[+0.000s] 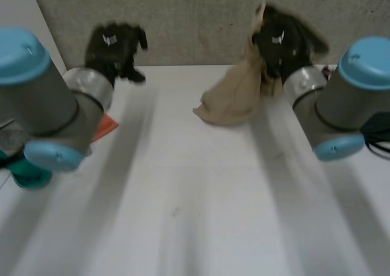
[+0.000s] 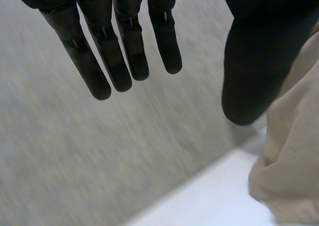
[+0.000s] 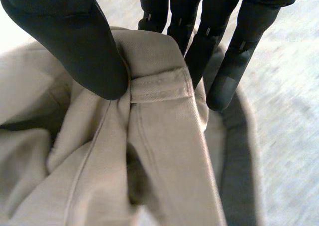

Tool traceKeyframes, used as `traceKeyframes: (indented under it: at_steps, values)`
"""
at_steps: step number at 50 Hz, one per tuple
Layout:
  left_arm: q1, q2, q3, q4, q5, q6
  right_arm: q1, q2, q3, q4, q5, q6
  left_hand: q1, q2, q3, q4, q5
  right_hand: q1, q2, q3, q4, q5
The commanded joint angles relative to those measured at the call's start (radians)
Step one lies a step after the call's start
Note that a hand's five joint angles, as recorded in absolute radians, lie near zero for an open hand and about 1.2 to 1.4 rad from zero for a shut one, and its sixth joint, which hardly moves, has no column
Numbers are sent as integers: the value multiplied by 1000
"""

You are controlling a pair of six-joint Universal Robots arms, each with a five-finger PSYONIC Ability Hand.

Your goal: Fold the laundry.

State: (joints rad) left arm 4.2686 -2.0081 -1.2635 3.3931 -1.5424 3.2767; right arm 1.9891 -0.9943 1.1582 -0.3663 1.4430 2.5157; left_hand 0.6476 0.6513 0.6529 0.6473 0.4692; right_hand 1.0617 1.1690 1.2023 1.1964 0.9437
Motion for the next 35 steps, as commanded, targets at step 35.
traceKeyframes:
  at_steps: [35]
  values:
    - [-158,-253,-37,-196,-70,-299,88,-547,373,386,-96,244,63,59,57,63,67,335,227,194,200,278]
